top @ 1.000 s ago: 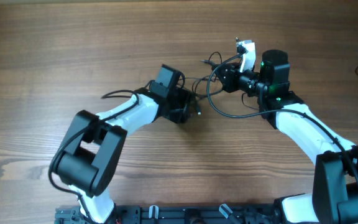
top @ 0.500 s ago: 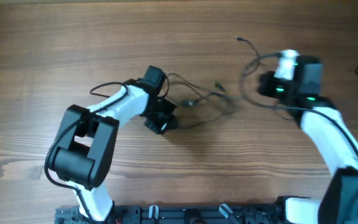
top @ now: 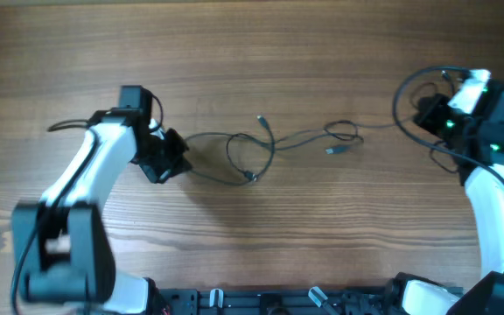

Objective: Untangle cables

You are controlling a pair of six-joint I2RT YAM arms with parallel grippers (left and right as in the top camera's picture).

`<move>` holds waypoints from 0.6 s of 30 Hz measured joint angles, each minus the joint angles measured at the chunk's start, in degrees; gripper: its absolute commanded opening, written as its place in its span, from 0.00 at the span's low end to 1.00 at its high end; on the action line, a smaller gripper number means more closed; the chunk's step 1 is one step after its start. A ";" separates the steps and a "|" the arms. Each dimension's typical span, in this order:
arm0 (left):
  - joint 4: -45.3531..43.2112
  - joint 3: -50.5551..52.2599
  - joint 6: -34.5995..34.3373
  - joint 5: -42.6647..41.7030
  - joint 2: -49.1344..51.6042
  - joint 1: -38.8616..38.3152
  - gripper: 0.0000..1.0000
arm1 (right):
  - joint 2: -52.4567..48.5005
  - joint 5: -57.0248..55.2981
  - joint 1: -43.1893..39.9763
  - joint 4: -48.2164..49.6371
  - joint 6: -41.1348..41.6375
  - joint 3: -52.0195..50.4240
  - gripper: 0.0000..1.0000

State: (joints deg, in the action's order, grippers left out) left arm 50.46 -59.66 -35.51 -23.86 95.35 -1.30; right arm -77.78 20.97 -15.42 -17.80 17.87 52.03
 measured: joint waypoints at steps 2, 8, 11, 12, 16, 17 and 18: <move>-0.26 0.09 3.45 -0.66 -8.72 1.27 0.04 | -0.07 0.70 5.27 0.07 -0.20 0.00 0.04; -5.11 0.17 5.27 -1.29 -26.73 2.56 0.04 | -11.78 -2.14 19.23 -2.25 -1.01 0.22 1.00; -5.27 0.17 5.27 -1.31 -28.06 2.56 0.04 | -13.33 -2.19 19.43 -5.01 -2.69 0.20 0.99; -5.25 0.17 5.27 -1.31 -27.98 2.56 0.04 | -12.61 -2.21 19.12 -5.62 -3.08 0.20 1.00; -5.27 0.17 5.25 -1.31 -27.96 2.56 0.04 | -1.90 -2.58 16.76 -5.77 -3.23 0.31 1.00; -5.27 0.17 5.25 -1.31 -27.96 2.56 0.04 | 2.01 -2.60 16.59 -5.68 -3.23 0.37 1.00; -5.27 0.17 5.22 -1.31 -27.91 2.56 0.04 | 5.11 -2.62 16.59 -5.64 -3.23 0.46 1.00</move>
State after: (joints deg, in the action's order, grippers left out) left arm 45.19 -59.48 -30.28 -25.17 67.44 1.26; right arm -72.66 18.35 1.17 -23.44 14.63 52.49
